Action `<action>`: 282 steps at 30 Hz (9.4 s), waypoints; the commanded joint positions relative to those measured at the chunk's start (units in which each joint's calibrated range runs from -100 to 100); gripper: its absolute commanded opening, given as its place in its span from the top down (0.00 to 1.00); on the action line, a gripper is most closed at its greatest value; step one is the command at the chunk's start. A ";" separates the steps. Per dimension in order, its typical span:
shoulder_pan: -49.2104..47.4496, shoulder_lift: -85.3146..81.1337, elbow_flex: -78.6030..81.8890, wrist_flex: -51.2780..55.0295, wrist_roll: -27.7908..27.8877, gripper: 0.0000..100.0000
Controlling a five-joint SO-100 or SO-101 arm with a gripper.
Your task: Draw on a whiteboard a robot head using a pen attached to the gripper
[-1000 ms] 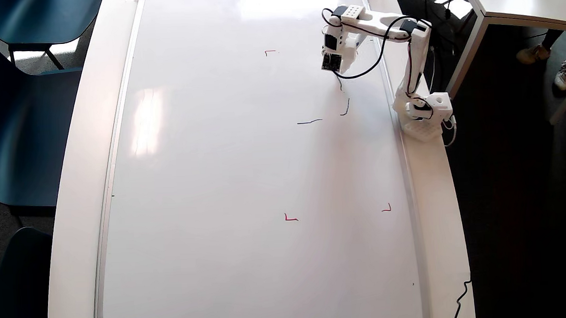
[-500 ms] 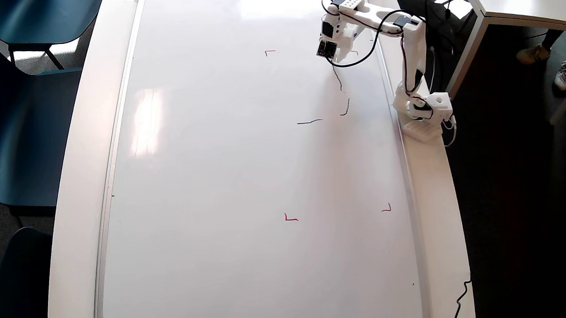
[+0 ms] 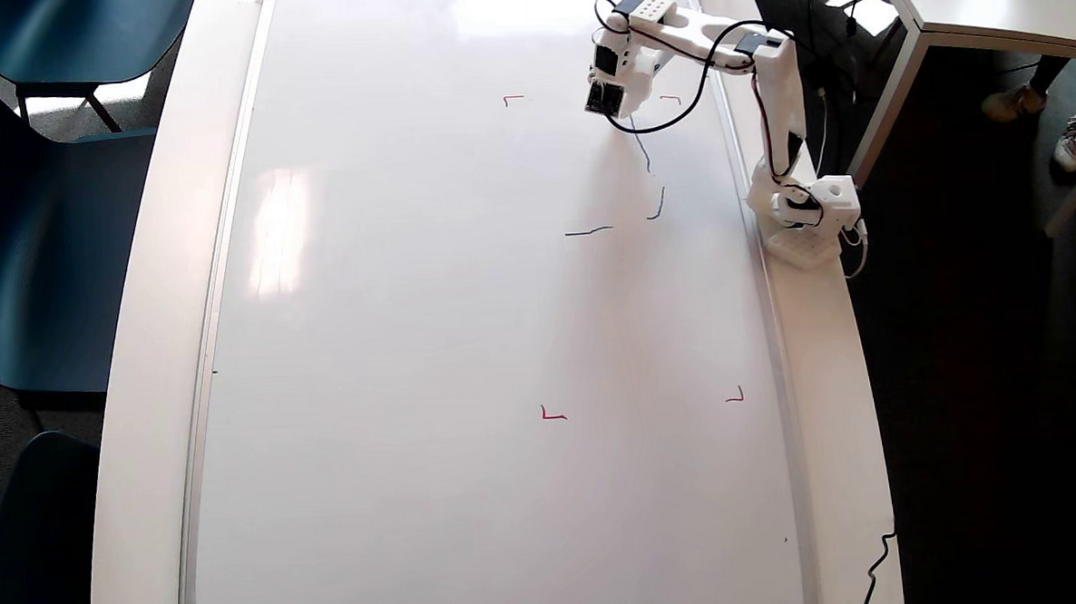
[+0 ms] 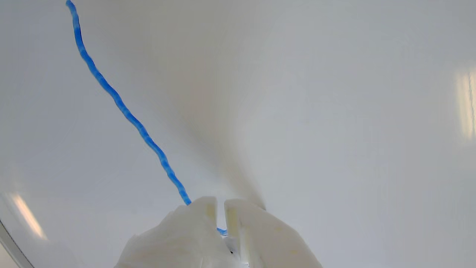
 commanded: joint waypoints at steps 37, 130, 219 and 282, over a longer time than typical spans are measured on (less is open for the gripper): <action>-13.39 17.80 -26.50 0.34 -6.63 0.99; -36.89 -2.49 -2.62 0.86 -11.62 0.99; -31.37 -2.24 -4.35 7.03 -14.62 0.99; -30.85 -6.77 -1.08 8.33 -12.74 0.99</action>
